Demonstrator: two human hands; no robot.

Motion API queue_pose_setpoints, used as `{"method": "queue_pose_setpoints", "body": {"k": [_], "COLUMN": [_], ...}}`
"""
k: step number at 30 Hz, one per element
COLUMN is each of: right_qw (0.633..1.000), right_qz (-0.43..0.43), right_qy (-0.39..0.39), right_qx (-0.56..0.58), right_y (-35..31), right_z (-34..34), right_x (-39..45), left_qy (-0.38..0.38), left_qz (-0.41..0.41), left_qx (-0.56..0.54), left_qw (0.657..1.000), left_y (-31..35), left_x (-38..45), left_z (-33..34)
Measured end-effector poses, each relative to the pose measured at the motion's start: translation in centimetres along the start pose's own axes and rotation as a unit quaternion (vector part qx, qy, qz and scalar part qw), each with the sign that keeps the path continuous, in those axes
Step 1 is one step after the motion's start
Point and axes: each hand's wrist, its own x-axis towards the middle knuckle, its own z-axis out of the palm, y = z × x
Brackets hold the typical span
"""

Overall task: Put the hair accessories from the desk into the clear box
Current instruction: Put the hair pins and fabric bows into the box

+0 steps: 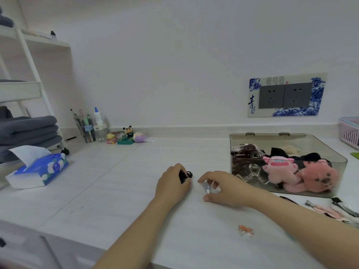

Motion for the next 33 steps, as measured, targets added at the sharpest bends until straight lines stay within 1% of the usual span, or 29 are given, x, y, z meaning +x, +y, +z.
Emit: {"method": "queue_pose_setpoints", "body": {"k": [3, 5, 8, 10, 13, 16, 20, 23, 29, 33], "right_qw": [1.0, 1.0, 0.996, 0.995, 0.995, 0.991, 0.984, 0.981, 0.966, 0.962], "right_qz": [0.003, -0.009, -0.051, -0.05, -0.034, -0.023, -0.038, -0.044, 0.006, 0.056], "right_qy": [0.006, 0.024, 0.07, 0.084, 0.096, 0.127, 0.162, 0.181, 0.259, 0.268], "right_qx": [0.008, 0.003, -0.029, -0.036, -0.01, 0.033, 0.065, 0.055, 0.024, 0.005], "right_y": [0.5, 0.8, 1.0, 1.0, 0.9, 0.4, -0.4, -0.4, 2.3, 5.4], "right_z": [0.3, 1.0, 1.9, 2.0, 1.7, 0.8, -2.0, -4.6, -10.5, -13.4], "right_x": [-0.5, -1.0, -1.5, -1.6, -1.7, -2.5, -4.2, -5.4, -7.5, -7.7], "left_qy": [0.002, 0.001, 0.012, 0.016, 0.016, 0.024, 0.02, 0.017, -0.015, -0.053], "left_qz": [-0.001, -0.006, -0.016, -0.025, -0.033, -0.02, 0.005, 0.036, 0.09, 0.088], "left_qx": [-0.015, -0.035, -0.097, -0.144, -0.202, -0.221, -0.243, -0.26, -0.267, -0.232], "left_qw": [1.0, 0.999, 0.995, 0.989, 0.979, 0.975, 0.97, 0.965, 0.96, 0.967], "left_y": [0.2, 0.4, 0.8, 1.3, 2.1, 2.8, 5.0, 7.9, 14.5, 17.5], "left_x": [-0.2, -0.4, -0.7, -1.2, -2.1, -2.7, -3.3, -2.8, -0.2, 3.0], "left_z": [0.0, 0.1, 0.0, -0.2, -0.8, -1.4, -1.9, -2.3, -1.8, 0.0]}}
